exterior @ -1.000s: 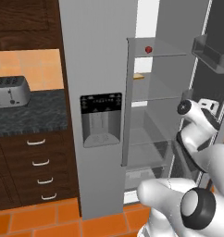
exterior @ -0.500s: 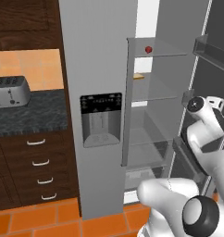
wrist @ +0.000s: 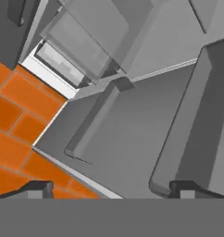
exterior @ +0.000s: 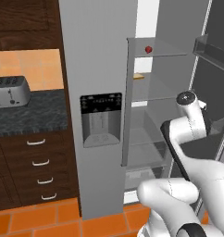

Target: Take the strawberry from the fridge and place it on top of the pancake, located on the dining counter.

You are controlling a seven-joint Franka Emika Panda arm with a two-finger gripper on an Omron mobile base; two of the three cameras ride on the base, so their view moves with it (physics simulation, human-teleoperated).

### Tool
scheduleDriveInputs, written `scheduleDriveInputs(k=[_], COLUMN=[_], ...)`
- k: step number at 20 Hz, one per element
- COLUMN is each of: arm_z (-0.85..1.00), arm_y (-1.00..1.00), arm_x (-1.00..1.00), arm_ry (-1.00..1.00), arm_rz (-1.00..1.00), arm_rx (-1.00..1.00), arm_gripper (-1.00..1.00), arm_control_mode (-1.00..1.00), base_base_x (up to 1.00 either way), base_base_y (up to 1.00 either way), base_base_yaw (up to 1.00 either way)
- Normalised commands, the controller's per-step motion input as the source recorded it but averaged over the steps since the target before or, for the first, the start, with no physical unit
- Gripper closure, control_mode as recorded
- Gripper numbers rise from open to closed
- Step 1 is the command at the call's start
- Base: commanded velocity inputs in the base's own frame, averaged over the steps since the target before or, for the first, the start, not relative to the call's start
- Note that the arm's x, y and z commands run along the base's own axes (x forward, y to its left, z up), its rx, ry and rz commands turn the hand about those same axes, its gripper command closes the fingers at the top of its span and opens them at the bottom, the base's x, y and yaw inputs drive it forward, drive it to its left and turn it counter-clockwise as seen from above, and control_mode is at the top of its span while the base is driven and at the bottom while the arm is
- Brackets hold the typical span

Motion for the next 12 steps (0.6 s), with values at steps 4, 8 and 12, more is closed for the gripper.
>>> scheduleDriveInputs(k=[4,8,12], arm_z=[0.00,0.00,0.03], arm_y=[0.53,0.38,0.58], arm_x=[-0.14,-0.32,-0.51], arm_ry=[0.00,-0.01,-0.10], arm_rz=[-0.41,-0.60,-0.33], arm_rx=[0.47,0.42,0.34], arm_gripper=[-1.00,-1.00,-1.00], arm_control_mode=[-1.00,-1.00,-1.00], base_base_x=[0.00,0.00,0.00], base_base_y=[0.00,0.00,0.00], base_base_yaw=[0.00,0.00,0.00])
